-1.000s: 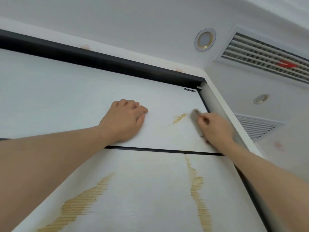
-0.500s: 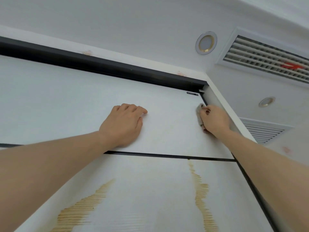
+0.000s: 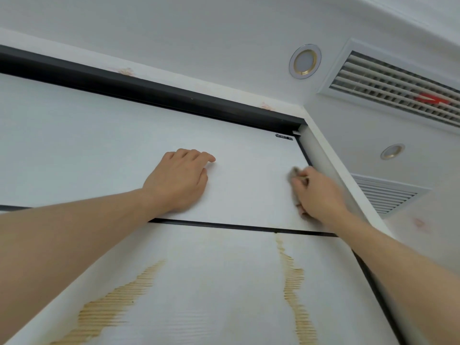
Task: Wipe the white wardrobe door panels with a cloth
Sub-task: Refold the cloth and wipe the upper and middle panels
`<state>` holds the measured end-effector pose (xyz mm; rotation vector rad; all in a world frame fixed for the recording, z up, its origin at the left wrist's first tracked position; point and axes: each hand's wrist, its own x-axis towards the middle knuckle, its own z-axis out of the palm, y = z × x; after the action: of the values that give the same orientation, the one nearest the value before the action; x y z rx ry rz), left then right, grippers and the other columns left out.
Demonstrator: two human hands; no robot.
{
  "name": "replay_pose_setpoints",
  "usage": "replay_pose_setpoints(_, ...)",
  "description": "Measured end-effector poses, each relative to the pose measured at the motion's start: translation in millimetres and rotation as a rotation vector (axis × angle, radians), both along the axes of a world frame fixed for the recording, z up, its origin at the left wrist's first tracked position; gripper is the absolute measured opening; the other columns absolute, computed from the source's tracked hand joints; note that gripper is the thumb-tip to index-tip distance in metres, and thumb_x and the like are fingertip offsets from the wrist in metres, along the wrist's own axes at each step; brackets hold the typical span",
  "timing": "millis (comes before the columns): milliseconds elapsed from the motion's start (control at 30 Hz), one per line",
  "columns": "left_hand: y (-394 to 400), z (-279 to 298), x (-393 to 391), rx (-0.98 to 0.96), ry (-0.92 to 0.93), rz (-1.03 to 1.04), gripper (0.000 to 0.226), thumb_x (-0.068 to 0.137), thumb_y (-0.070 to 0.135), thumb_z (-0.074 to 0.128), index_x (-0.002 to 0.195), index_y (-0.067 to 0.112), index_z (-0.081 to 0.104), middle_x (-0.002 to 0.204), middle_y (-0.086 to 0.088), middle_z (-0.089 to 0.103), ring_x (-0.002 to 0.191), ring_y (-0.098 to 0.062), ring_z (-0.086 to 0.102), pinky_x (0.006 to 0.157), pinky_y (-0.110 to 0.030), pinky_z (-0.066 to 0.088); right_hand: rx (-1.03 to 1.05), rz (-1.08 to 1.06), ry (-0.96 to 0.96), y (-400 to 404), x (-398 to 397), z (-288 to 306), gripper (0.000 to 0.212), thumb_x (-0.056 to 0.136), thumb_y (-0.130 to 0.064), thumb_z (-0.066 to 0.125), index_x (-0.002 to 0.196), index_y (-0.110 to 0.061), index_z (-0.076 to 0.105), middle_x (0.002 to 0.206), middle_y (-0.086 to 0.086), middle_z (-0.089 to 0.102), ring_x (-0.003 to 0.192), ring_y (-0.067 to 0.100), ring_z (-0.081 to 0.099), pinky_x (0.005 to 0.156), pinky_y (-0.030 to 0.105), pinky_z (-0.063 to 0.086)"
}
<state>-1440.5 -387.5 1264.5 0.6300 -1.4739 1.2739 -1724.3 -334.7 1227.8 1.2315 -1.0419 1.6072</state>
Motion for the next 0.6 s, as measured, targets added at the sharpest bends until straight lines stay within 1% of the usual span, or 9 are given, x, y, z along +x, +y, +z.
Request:
replay_pose_setpoints(33,0,0,-1,0.003,0.0,-0.001,0.044,0.103,0.025,0.028,0.144,0.031,0.042,0.143,0.008,0.05,0.135,-0.018,0.038,0.112,-0.035,0.026,0.007,-0.021,-0.099,0,-8,1,0.022,0.108,-0.035,0.043,0.1,-0.016,0.053,0.066,-0.005,0.061,0.055,0.012,0.056,0.052,0.025,0.045)
replay_pose_setpoints(67,0,0,-2,0.009,-0.001,-0.002,0.044,0.103,0.026,0.028,0.144,0.031,0.042,0.144,0.008,0.049,0.135,-0.018,0.038,0.112,-0.035,0.026,0.002,-0.075,-0.123,-4,-10,-2,0.023,0.108,-0.033,0.04,0.103,-0.014,0.051,0.072,0.0,0.063,0.063,0.018,0.057,0.054,0.028,0.04)
replay_pose_setpoints(133,1,0,-3,0.013,-0.002,-0.004,0.044,0.103,0.026,0.028,0.144,0.031,0.043,0.145,0.009,0.048,0.135,-0.017,0.037,0.113,-0.035,0.025,0.005,-0.147,-0.038,-14,1,-27,0.016,0.107,-0.033,0.04,0.101,-0.019,0.047,0.086,0.005,0.066,0.077,0.029,0.06,0.064,0.035,0.037)
replay_pose_setpoints(233,2,-1,-3,0.018,-0.002,-0.005,0.044,0.103,0.026,0.027,0.144,0.031,0.043,0.145,0.009,0.047,0.135,-0.017,0.037,0.113,-0.034,0.025,0.094,-0.093,0.262,-13,28,-73,0.005,0.101,-0.033,0.048,0.097,-0.032,0.045,0.071,-0.009,0.06,0.066,0.015,0.058,0.069,0.037,0.046)
replay_pose_setpoints(300,3,-1,-2,0.03,0.004,0.0,0.045,0.103,0.026,0.026,0.145,0.031,0.042,0.145,0.008,0.048,0.134,-0.018,0.037,0.113,-0.034,0.025,0.137,-0.058,0.312,-9,16,-63,0.002,0.1,-0.033,0.052,0.099,-0.031,0.051,0.065,-0.008,0.062,0.057,0.008,0.058,0.068,0.034,0.05)
replay_pose_setpoints(367,4,0,-3,0.039,0.008,0.007,0.046,0.103,0.026,0.026,0.146,0.031,0.041,0.144,0.008,0.048,0.134,-0.018,0.037,0.113,-0.034,0.024,0.102,-0.083,0.211,-6,-8,-31,0.008,0.101,-0.035,0.052,0.102,-0.029,0.058,0.069,-0.004,0.067,0.056,0.014,0.06,0.068,0.033,0.054)
replay_pose_setpoints(433,3,0,-4,0.042,0.008,0.005,0.047,0.103,0.026,0.026,0.148,0.031,0.04,0.144,0.007,0.048,0.134,-0.019,0.037,0.113,-0.034,0.024,0.046,-0.12,0.065,-2,-25,9,0.017,0.103,-0.029,0.048,0.096,-0.02,0.061,0.063,-0.001,0.067,0.054,0.018,0.062,0.068,0.034,0.056)
replay_pose_setpoints(533,4,0,-5,0.05,0.015,-0.049,0.047,0.104,0.024,0.026,0.15,0.028,0.038,0.144,0.005,0.05,0.134,-0.02,0.039,0.113,-0.035,0.025,0.003,0.017,-0.109,-3,-16,55,0.038,0.106,-0.024,0.04,0.074,-0.013,0.058,0.051,-0.001,0.062,0.048,0.015,0.059,0.053,0.018,0.053)
replay_pose_setpoints(600,7,0,-3,0.068,0.029,-0.131,0.047,0.105,0.022,0.026,0.15,0.027,0.037,0.143,0.004,0.053,0.132,-0.021,0.042,0.111,-0.035,0.028,-0.055,0.066,-0.102,-7,11,71,0.051,0.107,-0.035,0.036,0.069,-0.013,0.062,0.053,0.002,0.067,0.051,0.02,0.066,0.061,0.024,0.058)
